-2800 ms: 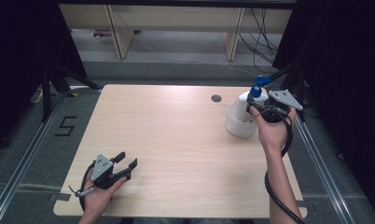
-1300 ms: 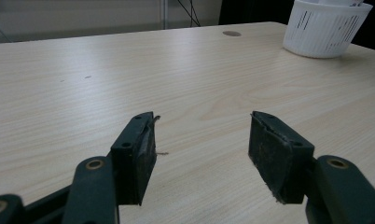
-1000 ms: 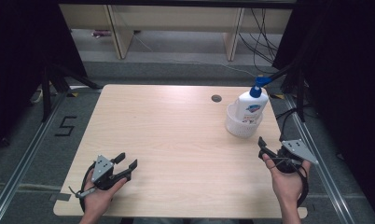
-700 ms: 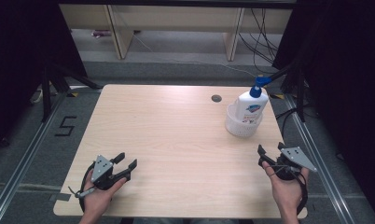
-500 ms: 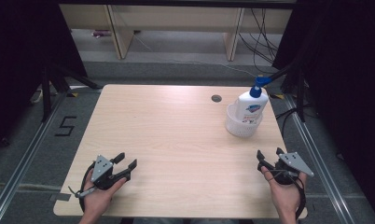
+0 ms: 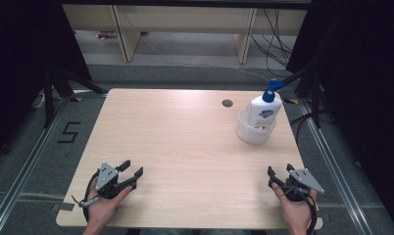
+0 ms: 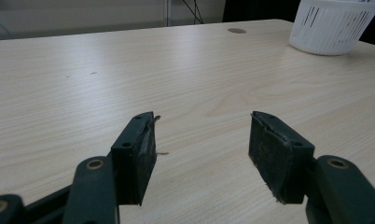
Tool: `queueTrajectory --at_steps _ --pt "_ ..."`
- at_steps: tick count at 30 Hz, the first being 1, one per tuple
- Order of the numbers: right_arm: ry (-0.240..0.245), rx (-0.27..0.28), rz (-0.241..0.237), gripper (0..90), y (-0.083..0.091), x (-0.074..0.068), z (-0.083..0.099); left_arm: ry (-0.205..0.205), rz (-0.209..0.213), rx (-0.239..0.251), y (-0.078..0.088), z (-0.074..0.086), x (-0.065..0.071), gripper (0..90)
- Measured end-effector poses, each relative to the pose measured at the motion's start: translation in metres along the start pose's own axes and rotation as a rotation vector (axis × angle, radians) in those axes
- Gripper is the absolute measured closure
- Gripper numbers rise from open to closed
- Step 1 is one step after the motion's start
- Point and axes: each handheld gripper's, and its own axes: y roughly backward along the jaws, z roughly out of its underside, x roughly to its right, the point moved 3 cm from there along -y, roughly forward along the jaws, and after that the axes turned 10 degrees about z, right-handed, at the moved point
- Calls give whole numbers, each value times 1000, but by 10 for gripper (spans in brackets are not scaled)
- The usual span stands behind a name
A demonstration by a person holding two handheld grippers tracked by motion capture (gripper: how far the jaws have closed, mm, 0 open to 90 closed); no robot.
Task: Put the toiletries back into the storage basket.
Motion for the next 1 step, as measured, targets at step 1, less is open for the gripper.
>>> queueTrajectory --at_steps 1 --pt "48 13 1 293 -1 3 -1 1 2 3 0 0 0 403"
